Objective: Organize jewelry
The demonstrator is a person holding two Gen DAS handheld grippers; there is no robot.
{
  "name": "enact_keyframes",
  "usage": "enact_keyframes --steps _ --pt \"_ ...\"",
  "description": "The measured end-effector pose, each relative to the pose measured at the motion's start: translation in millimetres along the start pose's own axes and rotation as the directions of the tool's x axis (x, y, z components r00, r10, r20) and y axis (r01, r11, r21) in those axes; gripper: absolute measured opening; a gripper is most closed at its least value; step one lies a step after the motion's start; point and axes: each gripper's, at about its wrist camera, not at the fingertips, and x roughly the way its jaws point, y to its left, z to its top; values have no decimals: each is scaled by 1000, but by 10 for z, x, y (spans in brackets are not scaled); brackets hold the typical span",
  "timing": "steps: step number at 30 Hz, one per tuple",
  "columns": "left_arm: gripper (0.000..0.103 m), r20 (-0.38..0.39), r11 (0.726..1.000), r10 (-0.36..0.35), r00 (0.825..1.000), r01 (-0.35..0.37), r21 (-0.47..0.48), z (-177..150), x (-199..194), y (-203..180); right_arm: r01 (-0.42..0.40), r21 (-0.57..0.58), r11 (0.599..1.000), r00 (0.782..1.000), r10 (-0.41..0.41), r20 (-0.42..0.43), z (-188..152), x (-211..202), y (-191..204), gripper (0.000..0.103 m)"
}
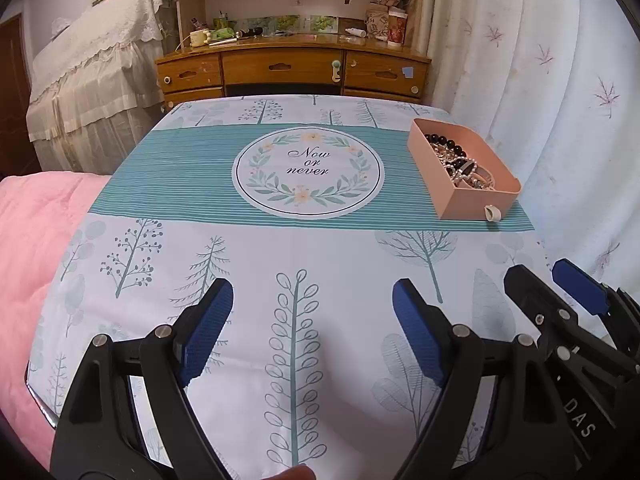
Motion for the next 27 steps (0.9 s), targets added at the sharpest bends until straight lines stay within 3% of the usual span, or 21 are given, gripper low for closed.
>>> enact_keyframes --steps 27 --pt "80 -37 1000 15 999 -15 -9 13 120 43 -16 -12 1000 999 15 -33 -10 175 0 61"
